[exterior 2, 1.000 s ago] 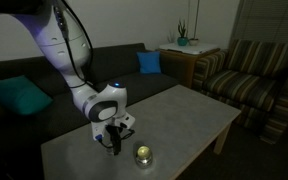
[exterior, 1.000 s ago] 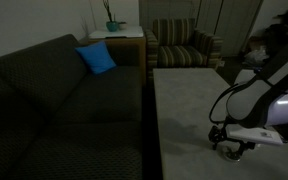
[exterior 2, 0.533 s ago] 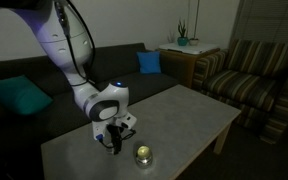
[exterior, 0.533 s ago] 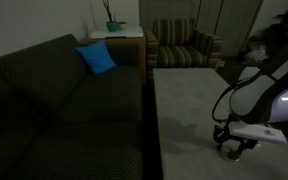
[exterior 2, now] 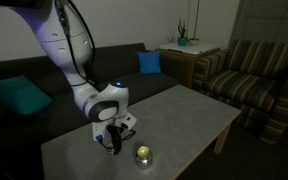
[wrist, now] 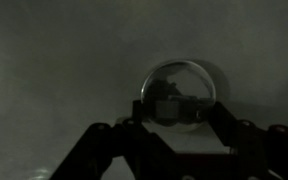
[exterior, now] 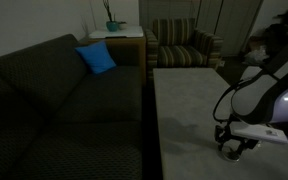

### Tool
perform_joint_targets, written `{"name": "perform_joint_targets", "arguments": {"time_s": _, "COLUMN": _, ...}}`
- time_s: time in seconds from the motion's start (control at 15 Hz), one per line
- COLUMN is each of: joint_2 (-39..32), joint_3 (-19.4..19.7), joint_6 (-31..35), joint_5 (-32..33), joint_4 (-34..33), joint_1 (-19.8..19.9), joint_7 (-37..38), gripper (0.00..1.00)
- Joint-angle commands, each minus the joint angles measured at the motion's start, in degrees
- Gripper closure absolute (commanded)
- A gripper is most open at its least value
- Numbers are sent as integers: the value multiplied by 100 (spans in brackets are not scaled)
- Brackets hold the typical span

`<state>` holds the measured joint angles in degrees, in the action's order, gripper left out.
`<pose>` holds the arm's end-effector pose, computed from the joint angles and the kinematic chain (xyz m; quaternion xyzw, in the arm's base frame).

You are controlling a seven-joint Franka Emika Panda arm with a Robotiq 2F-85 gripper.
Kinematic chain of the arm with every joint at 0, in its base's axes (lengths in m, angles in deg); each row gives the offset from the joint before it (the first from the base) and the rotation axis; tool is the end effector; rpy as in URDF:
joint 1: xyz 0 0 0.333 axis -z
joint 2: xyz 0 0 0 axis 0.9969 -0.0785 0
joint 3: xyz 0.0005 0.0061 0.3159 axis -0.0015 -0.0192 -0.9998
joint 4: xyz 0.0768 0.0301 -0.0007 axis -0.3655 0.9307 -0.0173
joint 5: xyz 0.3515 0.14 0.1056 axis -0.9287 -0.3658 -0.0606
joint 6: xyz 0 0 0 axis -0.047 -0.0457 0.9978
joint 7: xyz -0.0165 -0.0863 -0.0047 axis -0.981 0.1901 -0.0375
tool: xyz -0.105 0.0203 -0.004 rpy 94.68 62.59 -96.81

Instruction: Put the silver lid on the silver object

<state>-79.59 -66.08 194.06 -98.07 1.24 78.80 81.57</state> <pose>0.5554 0.0768 -0.1720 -0.9739 0.2161 0.0653 0.0258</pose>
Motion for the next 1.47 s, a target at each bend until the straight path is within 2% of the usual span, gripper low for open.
{"name": "perform_joint_targets", "arguments": {"time_s": 0.0, "joint_2": -244, "joint_3": 123, "joint_6": 583, "joint_5": -108, "joint_4": 191, "joint_1": 31, "joint_7": -145, "gripper": 57}}
{"name": "perform_joint_targets", "arguments": {"time_s": 0.6, "joint_2": 330, "joint_3": 594, "joint_6": 1511, "joint_5": -65, "joint_4": 1164, "joint_1": -193, "joint_7": -177, "gripper": 57}}
{"name": "perform_joint_targets", "arguments": {"time_s": 0.93, "joint_2": 533, "joint_3": 529, "joint_6": 2257, "joint_5": 200, "joint_4": 1697, "joint_1": -186, "joint_7": -883, "gripper": 57}}
{"name": "perform_joint_targets", "arguments": {"time_s": 1.13, "joint_2": 705, "joint_3": 535, "joint_6": 2790, "joint_5": 217, "joint_4": 2195, "joint_1": -591, "joint_7": -1078, "gripper": 57}}
{"name": "perform_joint_targets", "arguments": {"time_s": 1.4, "joint_2": 1118, "joint_3": 682, "joint_6": 3139, "joint_5": 83, "joint_4": 2863, "joint_1": -1125, "joint_7": -1152, "gripper": 57}}
